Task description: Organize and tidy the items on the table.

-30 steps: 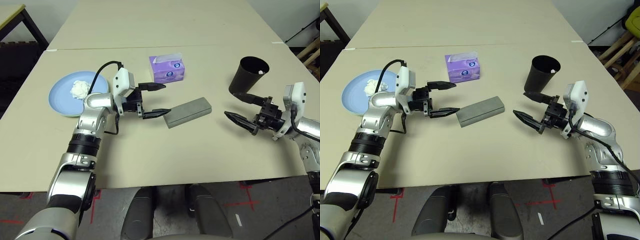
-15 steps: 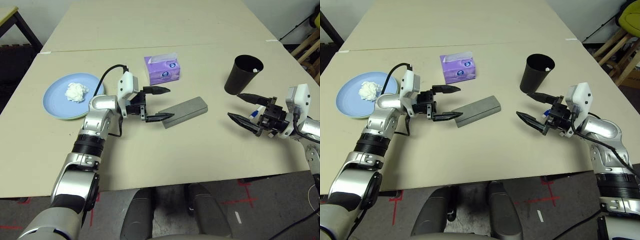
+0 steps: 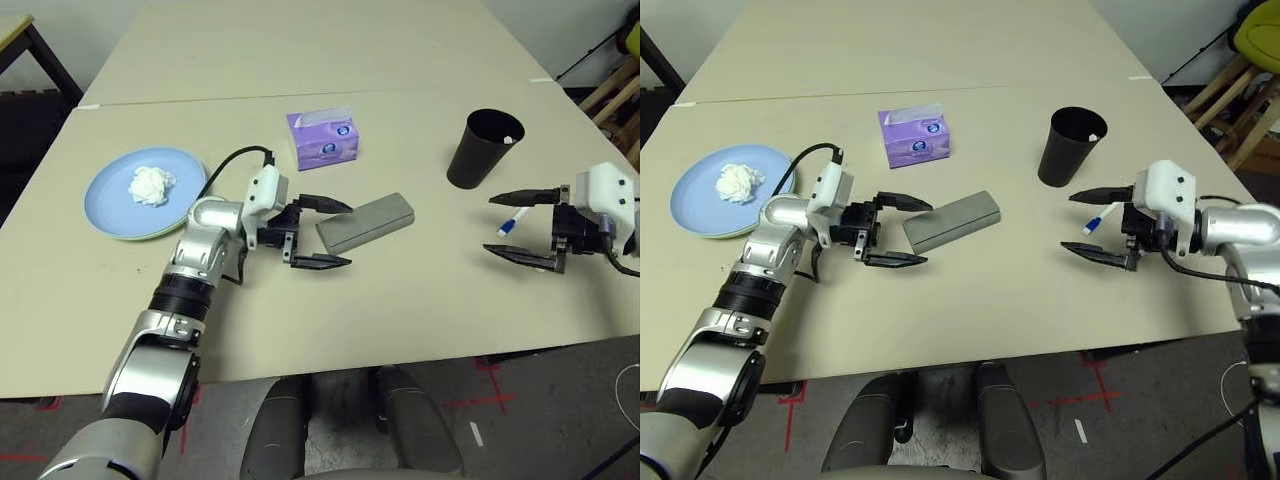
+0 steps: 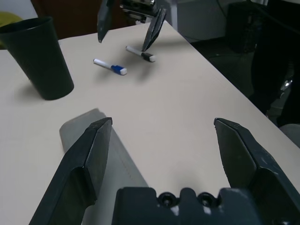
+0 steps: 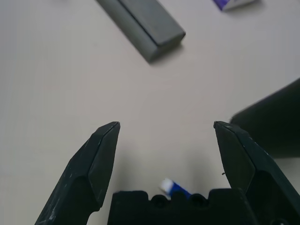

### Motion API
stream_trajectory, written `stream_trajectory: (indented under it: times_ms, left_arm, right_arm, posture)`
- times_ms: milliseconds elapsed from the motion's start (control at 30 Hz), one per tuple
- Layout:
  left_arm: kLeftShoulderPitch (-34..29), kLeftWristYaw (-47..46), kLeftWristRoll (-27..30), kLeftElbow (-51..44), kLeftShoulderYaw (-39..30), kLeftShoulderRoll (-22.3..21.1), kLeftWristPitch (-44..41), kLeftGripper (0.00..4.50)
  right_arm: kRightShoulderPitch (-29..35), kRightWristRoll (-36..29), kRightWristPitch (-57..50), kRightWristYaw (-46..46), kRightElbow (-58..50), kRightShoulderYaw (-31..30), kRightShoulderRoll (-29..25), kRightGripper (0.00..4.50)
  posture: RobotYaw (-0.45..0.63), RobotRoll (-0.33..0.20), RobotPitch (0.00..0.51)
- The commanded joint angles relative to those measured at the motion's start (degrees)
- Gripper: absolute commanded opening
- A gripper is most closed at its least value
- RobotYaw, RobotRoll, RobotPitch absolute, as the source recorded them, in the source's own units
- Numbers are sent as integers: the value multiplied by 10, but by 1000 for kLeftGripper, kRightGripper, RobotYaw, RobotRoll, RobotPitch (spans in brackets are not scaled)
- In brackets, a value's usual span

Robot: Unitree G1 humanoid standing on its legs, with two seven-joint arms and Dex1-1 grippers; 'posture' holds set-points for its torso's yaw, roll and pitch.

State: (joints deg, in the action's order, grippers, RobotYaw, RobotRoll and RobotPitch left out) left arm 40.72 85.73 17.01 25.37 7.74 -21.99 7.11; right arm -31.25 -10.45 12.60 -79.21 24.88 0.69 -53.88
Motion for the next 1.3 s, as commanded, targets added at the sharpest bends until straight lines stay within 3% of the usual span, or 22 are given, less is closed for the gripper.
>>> stream_trajectory:
  times_ms: [33, 200, 400, 600, 933, 1300]
  left_arm:
    - [-12, -2, 6, -16, 4, 1, -2, 4438]
    - [-18, -7, 6, -22, 1, -3, -3, 4438]
    - [-20, -12, 7, -24, 1, -3, -4, 4438]
    - [-13, -13, 8, -19, -1, -2, -8, 4438]
    - [-3, -13, 9, -16, -6, -7, -17, 4438]
    - [-4, -19, 9, -19, -8, -11, -23, 4438]
  right_arm:
    - [-31, 30, 37, -60, 37, -34, -28, 4500]
    - [-75, 82, 122, -122, 92, -79, -69, 4500]
    - [-147, 180, 196, -105, 150, -128, -87, 4500]
    - [-175, 251, 238, -86, 176, -172, -85, 4500]
    - [-223, 319, 303, -74, 201, -227, -71, 4500]
    - [-243, 315, 333, -127, 209, -259, -63, 4500]
  posture:
    - [-42, 0, 176]
    - [-31, 0, 180]
    - [-35, 0, 187]
    - [-38, 0, 200]
    - [-36, 0, 213]
    - [-13, 0, 218]
